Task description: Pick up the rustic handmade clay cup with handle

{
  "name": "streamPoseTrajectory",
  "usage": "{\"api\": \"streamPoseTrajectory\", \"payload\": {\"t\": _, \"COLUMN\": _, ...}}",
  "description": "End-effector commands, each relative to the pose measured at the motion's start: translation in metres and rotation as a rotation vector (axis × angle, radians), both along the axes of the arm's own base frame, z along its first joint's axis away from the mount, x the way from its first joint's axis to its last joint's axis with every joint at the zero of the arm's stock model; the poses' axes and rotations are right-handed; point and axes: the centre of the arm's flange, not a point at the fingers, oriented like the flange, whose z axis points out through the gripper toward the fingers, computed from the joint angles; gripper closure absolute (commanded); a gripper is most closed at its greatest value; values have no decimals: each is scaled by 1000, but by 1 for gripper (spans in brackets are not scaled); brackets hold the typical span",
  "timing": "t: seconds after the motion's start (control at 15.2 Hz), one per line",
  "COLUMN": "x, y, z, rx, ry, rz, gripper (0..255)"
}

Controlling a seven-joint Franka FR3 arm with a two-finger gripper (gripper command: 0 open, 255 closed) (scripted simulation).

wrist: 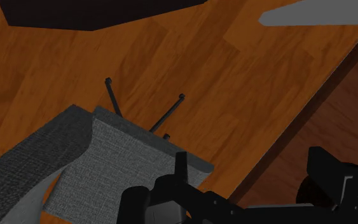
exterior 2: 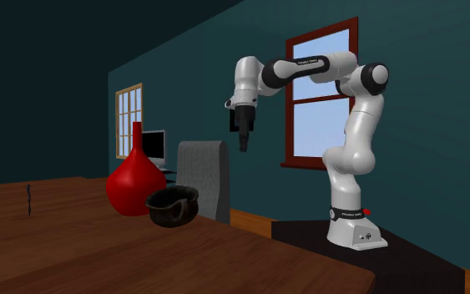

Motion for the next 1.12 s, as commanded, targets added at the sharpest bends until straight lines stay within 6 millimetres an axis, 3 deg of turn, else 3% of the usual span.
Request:
{"api": "streamPoseTrajectory", "payload": {"t": 0.0, "x": 22, "y": 17, "z": -10, "rx": -16, "ry": -1, "rz": -1, "gripper": 0}}
{"api": "streamPoseTrajectory", "payload": {"t": 1.06, "x": 191, "y": 140, "z": -83, "rx": -154, "ry": -5, "rz": -9, "gripper": 0}}
